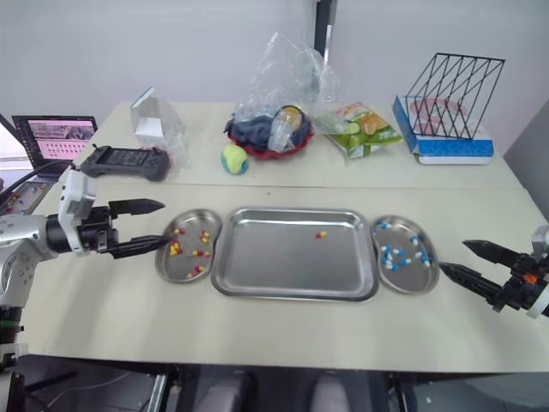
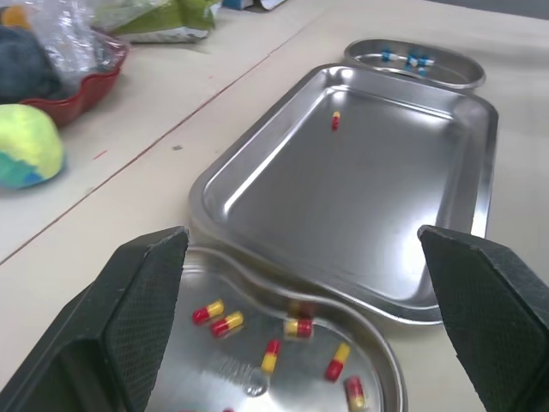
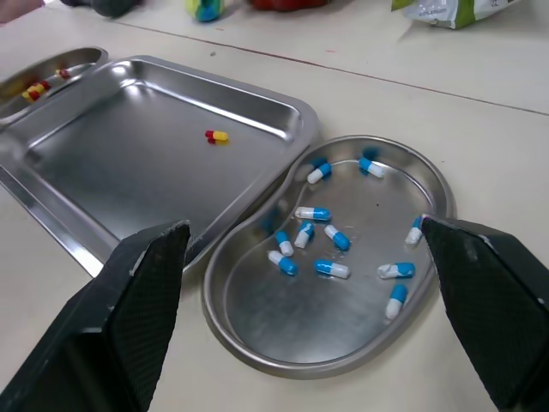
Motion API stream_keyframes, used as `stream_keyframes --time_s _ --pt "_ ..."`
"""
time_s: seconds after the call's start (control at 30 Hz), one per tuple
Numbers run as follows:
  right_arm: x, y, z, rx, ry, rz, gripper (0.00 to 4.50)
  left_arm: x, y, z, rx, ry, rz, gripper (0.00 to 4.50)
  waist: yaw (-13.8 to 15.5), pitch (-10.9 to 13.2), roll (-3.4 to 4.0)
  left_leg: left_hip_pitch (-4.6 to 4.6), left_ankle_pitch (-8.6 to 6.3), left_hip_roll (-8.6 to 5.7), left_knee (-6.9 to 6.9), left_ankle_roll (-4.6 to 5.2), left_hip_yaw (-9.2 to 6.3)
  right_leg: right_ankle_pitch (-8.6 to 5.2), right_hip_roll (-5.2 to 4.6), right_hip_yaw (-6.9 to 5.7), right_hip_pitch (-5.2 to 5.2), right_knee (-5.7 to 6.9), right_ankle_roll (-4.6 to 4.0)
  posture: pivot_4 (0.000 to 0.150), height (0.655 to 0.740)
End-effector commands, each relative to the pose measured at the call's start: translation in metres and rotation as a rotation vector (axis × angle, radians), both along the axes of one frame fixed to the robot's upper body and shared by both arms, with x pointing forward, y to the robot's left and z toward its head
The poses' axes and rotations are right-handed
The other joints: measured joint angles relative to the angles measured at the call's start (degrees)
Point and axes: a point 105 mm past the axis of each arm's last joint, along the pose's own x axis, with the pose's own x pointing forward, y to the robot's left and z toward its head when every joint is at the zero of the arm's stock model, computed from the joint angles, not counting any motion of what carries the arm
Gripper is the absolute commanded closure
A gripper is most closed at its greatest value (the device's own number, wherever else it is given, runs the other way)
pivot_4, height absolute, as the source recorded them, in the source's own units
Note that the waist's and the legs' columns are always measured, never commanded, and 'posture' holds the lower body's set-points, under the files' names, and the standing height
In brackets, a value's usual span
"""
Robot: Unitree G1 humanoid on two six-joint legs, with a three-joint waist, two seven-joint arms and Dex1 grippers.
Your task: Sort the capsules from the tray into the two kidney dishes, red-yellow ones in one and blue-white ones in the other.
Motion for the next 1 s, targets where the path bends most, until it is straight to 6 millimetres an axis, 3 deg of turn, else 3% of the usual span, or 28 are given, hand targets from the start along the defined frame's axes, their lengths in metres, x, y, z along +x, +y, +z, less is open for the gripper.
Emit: stream_keyframes --time_s 0.03,0.2,0.5,0.9,0.93,1.0 --pt "-0.003 0.013 0.011 -0.059 -0.095 0.013 0.03 0.003 -0.046 0.004 0.057 -0.060 -0.185 0.00 0.30 0.00 -0.02 -0.01 0.00 0.00 0.05 0.00 0.00 0.00 0.00 -0.02 0.03 0.00 0.00 0.150 0.7391" --pt "-0.007 0.028 0.005 -0.049 -0.099 0.020 0.03 0.024 -0.111 0.008 -0.007 -0.129 -0.250 0.00 1.28 0.03 -0.08 0.01 0.00 -0.10 0.26 0.01 -0.08 0.00 -0.02 -0.09 0.38 -0.15 0.02 0.150 0.7391" --pt "-0.017 0.044 0.002 -0.042 -0.115 -0.010 0.03 0.039 -0.189 -0.031 0.039 -0.123 -0.249 0.00 1.33 0.05 -0.12 0.09 -0.03 -0.09 0.28 0.06 -0.08 0.00 -0.01 -0.11 0.49 -0.23 0.03 0.150 0.7391" --pt "-0.015 0.051 0.004 -0.025 -0.116 -0.027 0.03 0.065 -0.256 -0.062 0.120 -0.027 -0.117 0.00 1.59 0.08 -0.19 0.05 -0.04 -0.14 0.33 0.09 -0.10 -0.01 -0.02 -0.13 0.59 -0.40 0.09 0.150 0.7391" --pt "-0.015 0.050 0.004 -0.026 -0.120 -0.036 0.00 0.067 -0.259 -0.063 0.122 -0.015 -0.113 0.52 1.65 0.09 -0.19 0.05 -0.04 -0.16 0.34 0.08 -0.09 -0.01 -0.03 -0.13 0.60 -0.41 0.10 0.150 0.7391" --pt "-0.016 0.049 0.003 -0.031 -0.120 -0.044 0.00 0.066 -0.263 -0.067 0.152 -0.013 -0.131 1.10 1.62 0.09 -0.20 0.01 -0.04 -0.18 0.34 0.09 -0.09 -0.01 -0.04 -0.13 0.59 -0.42 0.12 0.150 0.7391"
